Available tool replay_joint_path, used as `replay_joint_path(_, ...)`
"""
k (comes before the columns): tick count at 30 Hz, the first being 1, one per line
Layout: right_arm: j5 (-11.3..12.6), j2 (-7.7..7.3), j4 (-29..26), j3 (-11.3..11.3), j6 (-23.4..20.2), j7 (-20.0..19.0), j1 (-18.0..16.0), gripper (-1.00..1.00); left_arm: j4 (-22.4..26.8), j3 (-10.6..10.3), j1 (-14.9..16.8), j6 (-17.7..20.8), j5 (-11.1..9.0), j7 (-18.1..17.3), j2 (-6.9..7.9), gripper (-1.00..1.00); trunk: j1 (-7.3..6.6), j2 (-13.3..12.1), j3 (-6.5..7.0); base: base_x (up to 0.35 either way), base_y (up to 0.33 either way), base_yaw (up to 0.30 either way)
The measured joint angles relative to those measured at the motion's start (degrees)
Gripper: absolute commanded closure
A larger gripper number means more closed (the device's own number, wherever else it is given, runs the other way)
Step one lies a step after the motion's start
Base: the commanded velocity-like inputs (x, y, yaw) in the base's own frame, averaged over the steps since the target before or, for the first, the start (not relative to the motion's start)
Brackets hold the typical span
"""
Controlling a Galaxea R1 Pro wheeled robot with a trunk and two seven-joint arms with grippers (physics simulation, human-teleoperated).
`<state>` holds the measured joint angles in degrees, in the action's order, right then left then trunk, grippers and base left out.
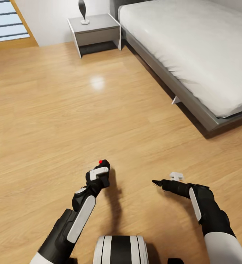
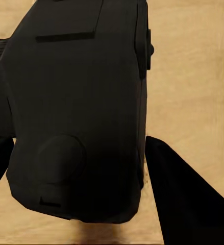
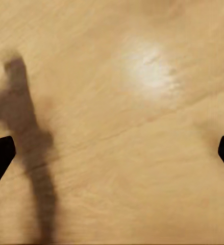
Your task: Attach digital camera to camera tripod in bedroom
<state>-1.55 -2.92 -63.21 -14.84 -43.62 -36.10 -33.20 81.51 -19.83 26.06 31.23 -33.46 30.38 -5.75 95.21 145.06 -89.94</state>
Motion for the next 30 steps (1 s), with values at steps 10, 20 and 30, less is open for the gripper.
replay_joint_path(10, -2.5, 0.07, -2.4, -0.4, -0.2, -10.2, 0.6, -1.00, -0.1, -0.2, -0.5, -1.8, -12.5, 0.5, 5.90, 1.00, -0.26, -0.1, 2.22, 0.000, 0.000, 0.000)
replay_joint_path(20, -2.7, 0.00, -2.1, -0.7, 0.2, -10.4, 0.6, -1.00, 0.7, -2.0, -0.7, -10.4, -13.0, 0.2, 6.14, 1.00, -0.52, -0.3, 4.43, 0.000, 0.000, 0.000)
replay_joint_path(30, -2.8, -0.01, 0.1, -0.8, 0.2, -9.9, 0.6, -1.00, 1.0, -4.9, -0.7, -11.0, -12.8, 0.2, 6.14, 1.00, -0.77, -0.4, 6.65, 0.000, 0.000, 0.000)
